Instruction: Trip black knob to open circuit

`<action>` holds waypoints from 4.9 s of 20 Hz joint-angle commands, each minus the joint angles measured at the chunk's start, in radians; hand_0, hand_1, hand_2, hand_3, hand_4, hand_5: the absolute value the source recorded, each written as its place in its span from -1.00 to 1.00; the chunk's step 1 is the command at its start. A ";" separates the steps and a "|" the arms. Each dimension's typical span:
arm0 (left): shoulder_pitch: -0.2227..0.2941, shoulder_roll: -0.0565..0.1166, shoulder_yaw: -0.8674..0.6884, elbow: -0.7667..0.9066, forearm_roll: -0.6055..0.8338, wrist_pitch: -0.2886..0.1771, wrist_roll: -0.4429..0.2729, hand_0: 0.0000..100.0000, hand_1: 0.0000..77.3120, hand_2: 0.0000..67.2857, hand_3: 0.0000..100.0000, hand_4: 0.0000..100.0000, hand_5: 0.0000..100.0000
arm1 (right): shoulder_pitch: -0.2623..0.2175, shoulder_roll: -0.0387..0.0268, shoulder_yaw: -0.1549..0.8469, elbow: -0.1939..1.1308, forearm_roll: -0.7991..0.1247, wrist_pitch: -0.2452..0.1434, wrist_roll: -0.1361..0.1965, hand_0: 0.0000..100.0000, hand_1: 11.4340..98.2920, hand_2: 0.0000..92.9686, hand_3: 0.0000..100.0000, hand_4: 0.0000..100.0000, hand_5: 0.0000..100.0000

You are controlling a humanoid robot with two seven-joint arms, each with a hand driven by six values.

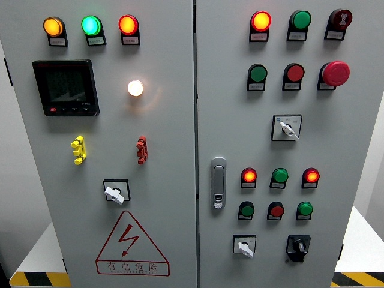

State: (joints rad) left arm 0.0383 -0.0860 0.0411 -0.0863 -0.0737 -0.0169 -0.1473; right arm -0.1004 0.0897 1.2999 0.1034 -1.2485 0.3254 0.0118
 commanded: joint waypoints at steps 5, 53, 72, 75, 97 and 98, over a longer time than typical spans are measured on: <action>0.000 0.000 0.000 0.000 0.000 0.000 0.000 -1.00 -0.90 -0.62 -0.57 -0.87 -0.97 | -0.002 0.0300 0.246 0.205 -0.169 0.004 0.007 0.38 -0.49 -0.85 -0.77 -0.86 -0.86; 0.000 0.000 0.000 0.000 0.000 0.000 0.000 -1.00 -0.91 -0.62 -0.57 -0.87 -0.97 | 0.254 -0.0375 0.211 1.285 -0.134 -0.210 0.013 0.60 -0.32 -0.90 0.01 -0.10 0.13; 0.000 0.000 -0.001 0.000 0.000 0.000 0.000 -1.00 -0.91 -0.62 -0.57 -0.87 -0.97 | 0.306 -0.0191 0.170 1.288 -0.131 -0.210 -0.013 0.62 -0.32 -0.89 0.10 -0.05 0.17; 0.000 -0.001 -0.001 -0.001 0.000 0.000 0.000 -1.00 -0.91 -0.62 -0.57 -0.87 -0.97 | 0.304 -0.0130 0.162 1.291 -0.131 -0.210 -0.013 0.62 -0.32 -0.89 0.11 -0.05 0.18; 0.000 -0.001 0.000 0.000 0.000 0.000 0.000 -1.00 -0.91 -0.62 -0.57 -0.87 -0.97 | 0.300 0.0100 0.124 1.320 -0.129 -0.210 -0.021 0.64 -0.33 -0.88 0.13 -0.03 0.21; 0.000 -0.001 0.000 -0.001 0.000 0.000 0.000 -1.00 -0.91 -0.62 -0.57 -0.87 -0.97 | 0.300 0.0100 0.124 1.323 -0.129 -0.210 -0.021 0.64 -0.33 -0.88 0.13 -0.03 0.21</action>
State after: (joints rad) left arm 0.0383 -0.0875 0.0414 -0.0858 -0.0737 -0.0169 -0.1472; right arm 0.1987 0.0991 1.4241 1.4229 -1.3787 0.1148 -0.0094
